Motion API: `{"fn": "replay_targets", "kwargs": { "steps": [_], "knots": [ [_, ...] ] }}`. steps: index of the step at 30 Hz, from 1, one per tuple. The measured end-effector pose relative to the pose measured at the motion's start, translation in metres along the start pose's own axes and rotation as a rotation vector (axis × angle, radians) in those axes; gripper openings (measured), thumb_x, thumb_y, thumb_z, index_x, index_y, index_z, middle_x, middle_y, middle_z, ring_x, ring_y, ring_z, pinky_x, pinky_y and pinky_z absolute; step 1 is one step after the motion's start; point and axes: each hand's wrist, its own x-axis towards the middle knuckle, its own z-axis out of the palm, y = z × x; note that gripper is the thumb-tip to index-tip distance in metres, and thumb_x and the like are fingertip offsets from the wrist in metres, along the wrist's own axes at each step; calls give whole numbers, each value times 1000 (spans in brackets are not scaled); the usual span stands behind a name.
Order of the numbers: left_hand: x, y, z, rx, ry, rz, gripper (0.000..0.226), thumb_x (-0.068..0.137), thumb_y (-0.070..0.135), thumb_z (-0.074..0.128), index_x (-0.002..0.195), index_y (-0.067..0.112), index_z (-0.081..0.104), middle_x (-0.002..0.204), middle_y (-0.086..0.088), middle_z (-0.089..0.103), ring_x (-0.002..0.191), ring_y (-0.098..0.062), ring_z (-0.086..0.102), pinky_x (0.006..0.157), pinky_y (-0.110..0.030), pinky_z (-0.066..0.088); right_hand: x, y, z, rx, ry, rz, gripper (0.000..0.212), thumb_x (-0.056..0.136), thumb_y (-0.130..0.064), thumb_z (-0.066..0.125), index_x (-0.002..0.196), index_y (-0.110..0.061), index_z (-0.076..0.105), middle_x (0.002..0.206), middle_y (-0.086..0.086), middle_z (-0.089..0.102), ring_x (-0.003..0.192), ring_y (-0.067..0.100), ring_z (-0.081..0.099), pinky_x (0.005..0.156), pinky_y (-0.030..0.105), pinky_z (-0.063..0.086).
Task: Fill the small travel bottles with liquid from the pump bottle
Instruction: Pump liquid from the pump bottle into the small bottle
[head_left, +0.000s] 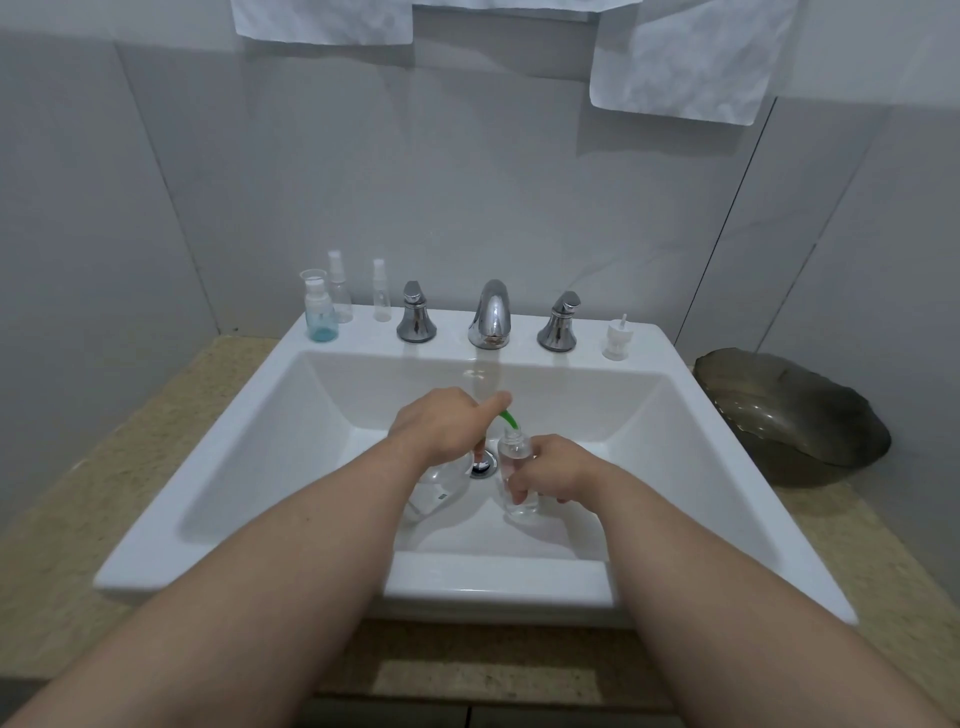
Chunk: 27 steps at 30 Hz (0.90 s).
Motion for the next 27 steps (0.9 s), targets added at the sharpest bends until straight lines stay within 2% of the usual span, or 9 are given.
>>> {"fn": "replay_targets", "kwargs": {
  "steps": [5,9,12,17,23,27],
  "knots": [
    [-2,3,0,5,-12,-14,73,98,71,35,66,18,73,66,11,66,75,-14,62,68,-33,40,1,1,0,6,7,2,21,56,-17,69,75,-25,64,80,-2,58,72,18,49,55,25,35],
    [0,3,1,18,-14,-5,72,98,69,36,69,15,73,69,10,68,76,-16,63,66,-32,40,1,1,0,6,9,4,19,62,-14,70,77,-24,65,82,-2,59,74,18,50,57,26,36],
    [1,1,2,16,-5,-5,71,97,68,36,74,12,74,71,8,69,77,-19,65,68,-32,43,0,0,0,2,7,4,22,57,-18,69,78,-24,65,83,-1,61,75,19,50,57,27,36],
    [2,0,3,14,0,-3,69,96,67,36,65,17,72,71,7,71,76,-21,65,69,-33,45,-1,-1,1,8,0,-3,24,54,-19,68,77,-25,65,81,-2,59,75,19,50,56,25,35],
    [3,-1,3,36,1,9,65,95,62,36,61,18,71,75,3,72,75,-23,64,67,-33,45,-3,-2,0,0,5,-10,21,60,-16,71,79,-22,65,83,0,58,75,19,50,54,25,36],
    [3,-1,3,56,8,19,63,94,59,37,67,14,72,79,0,73,77,-24,65,67,-32,45,-3,-2,0,-9,12,-14,17,70,-8,72,79,-21,64,81,0,56,73,19,49,53,24,35]
  ]
}}
